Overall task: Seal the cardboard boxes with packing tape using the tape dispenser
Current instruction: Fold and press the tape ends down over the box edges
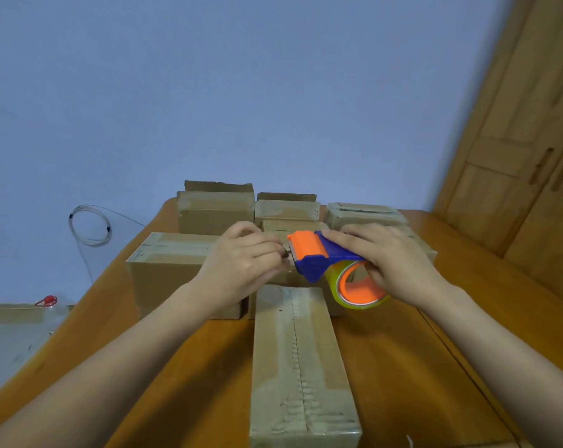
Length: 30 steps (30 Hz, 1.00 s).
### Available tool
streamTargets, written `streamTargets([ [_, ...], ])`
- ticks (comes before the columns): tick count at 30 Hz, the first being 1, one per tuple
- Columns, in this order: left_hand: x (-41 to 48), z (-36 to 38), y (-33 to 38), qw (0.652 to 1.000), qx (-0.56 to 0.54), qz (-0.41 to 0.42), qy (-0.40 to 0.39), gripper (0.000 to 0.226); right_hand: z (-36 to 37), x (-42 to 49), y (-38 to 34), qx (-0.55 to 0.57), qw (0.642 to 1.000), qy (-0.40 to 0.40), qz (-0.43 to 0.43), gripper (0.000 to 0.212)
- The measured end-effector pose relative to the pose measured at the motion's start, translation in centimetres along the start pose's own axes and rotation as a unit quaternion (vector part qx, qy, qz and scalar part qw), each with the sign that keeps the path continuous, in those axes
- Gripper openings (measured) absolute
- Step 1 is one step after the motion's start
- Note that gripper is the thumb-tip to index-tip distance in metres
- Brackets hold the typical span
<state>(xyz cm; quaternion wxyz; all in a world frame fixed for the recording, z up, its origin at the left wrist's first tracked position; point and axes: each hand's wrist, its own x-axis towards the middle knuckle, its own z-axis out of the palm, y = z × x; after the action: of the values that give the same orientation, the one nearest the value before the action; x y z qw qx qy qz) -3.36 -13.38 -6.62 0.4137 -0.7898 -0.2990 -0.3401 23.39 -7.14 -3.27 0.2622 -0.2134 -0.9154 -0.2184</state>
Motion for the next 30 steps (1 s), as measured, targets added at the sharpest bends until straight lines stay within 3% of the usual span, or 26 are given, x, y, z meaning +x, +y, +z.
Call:
streamTargets([
  [4, -0.5, 0.2, 0.2, 0.999, 0.008, 0.028, -0.022, 0.022, 0.7, -0.7, 0.3, 0.004, 1.0, -0.027, -0.011, 0.071],
  [8, -3.3, -1.8, -2.1, 1.0, 0.011, -0.014, -0.012, 0.007, -0.4, -2.8, 3.3, -0.032, 0.999, -0.005, 0.022, 0.065],
  [11, -5.4, -2.3, -2.7, 0.999, 0.033, -0.008, -0.019, 0.004, -0.6, -4.0, 4.5, -0.054, 0.998, -0.005, 0.038, 0.079],
  [23, -6.1, -0.2, -2.2, 0.994, 0.007, 0.033, -0.1, 0.019, 1.5, -5.1, 5.2, -0.093, 0.995, -0.041, 0.008, 0.089],
  [30, -6.6, 0.5, -2.5, 0.992, 0.005, 0.054, -0.118, 0.011, 2.4, -6.0, 5.4, -0.089, 0.995, -0.043, 0.011, 0.085],
])
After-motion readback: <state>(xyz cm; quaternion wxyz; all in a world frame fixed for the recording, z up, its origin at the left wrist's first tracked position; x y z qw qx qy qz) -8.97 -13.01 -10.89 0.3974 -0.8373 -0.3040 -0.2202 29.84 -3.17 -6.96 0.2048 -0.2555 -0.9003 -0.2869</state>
